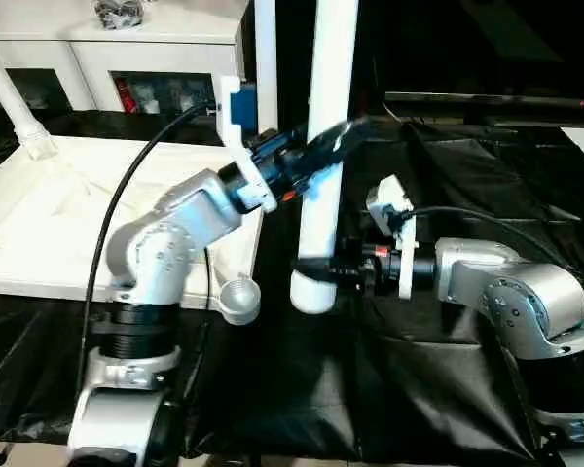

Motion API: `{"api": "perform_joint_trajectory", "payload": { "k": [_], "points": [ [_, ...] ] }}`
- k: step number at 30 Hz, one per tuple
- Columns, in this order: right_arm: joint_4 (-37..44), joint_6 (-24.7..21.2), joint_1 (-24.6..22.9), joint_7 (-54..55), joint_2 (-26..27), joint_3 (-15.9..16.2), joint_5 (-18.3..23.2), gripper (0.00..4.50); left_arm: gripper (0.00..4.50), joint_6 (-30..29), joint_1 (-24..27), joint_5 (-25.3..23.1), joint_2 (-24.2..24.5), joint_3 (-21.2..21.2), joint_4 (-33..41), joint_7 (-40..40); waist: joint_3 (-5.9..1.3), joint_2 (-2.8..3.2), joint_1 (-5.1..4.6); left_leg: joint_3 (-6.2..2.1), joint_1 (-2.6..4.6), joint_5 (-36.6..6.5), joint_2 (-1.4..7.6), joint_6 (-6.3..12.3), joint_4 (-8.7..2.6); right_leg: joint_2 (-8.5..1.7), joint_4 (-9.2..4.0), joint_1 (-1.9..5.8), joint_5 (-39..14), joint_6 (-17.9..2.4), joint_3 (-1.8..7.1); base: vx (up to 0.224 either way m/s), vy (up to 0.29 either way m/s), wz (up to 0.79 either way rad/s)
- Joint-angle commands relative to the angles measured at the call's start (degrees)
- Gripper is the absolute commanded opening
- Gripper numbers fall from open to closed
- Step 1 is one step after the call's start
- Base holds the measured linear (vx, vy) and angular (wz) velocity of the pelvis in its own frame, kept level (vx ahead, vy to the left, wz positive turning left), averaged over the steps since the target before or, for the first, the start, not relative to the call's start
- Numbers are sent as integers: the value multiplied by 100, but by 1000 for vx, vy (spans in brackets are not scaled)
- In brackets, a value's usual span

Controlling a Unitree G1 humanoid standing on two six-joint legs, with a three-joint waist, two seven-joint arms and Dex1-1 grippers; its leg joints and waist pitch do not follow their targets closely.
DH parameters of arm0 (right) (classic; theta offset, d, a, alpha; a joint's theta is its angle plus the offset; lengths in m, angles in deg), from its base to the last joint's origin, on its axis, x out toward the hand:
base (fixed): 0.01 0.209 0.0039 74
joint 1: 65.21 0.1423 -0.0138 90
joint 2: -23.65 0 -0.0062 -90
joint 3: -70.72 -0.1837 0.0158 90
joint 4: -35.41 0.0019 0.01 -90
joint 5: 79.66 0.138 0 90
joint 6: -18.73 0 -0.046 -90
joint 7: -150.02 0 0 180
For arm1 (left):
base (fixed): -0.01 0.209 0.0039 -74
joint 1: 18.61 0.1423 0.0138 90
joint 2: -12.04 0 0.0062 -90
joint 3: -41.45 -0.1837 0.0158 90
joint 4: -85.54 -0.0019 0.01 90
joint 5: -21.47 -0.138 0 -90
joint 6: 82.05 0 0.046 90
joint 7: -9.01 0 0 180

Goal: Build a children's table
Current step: Pick table leg

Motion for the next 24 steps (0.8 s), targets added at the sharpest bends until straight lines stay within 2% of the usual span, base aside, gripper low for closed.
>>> {"api": "perform_joint_trajectory", "payload": {
  "k": [1, 7, 13, 15, 21, 24],
  "points": [
    [261, 184, 67, -51, 69, 91, 30, 190, 245, 87, -91, -149, -79, 197, -83, -535, -448, -57, -5, -151, 201, -1015, 340, -215, -437, -404, -454, 257, -553, -1193, 232, 0, 0, 0],
    [265, 175, 77, 52, 128, 86, -25, 190, 192, 172, -56, 39, -278, 236, 82, -557, -444, -60, -2, -155, 196, -1005, 340, -168, -439, -402, -468, 243, -747, -1119, 231, 0, 0, 0],
    [148, 177, 135, 243, 207, 55, -96, 190, 182, 164, -45, 60, -356, 234, 160, -719, -439, -46, -14, -156, 198, -1053, 338, -190, -443, -397, -473, 236, -738, -1110, 231, 0, 0, 0],
    [76, 58, 163, 325, 282, -46, -15, 260, 182, 170, -43, 39, -379, 234, 148, -791, -440, -46, -12, -155, 200, -1053, 336, -196, -442, -394, -474, 235, -763, -1102, 231, 0, 0, 0],
    [-47, 68, 225, 343, 213, -101, -114, 309, 180, 216, -42, -172, -291, 53, 180, -716, -439, -53, -3, -158, 198, -1042, 338, -208, -451, -391, -480, 232, -802, -1019, 235, 0, 0, 0],
    [-73, 39, 249, 358, 218, -105, -105, 309, 180, 213, -30, -219, -253, -34, 215, -663, -438, -54, -4, -159, 195, -1038, 335, -213, -452, -398, -479, 232, -822, -998, 235, 0, 0, 0]
  ]
}}
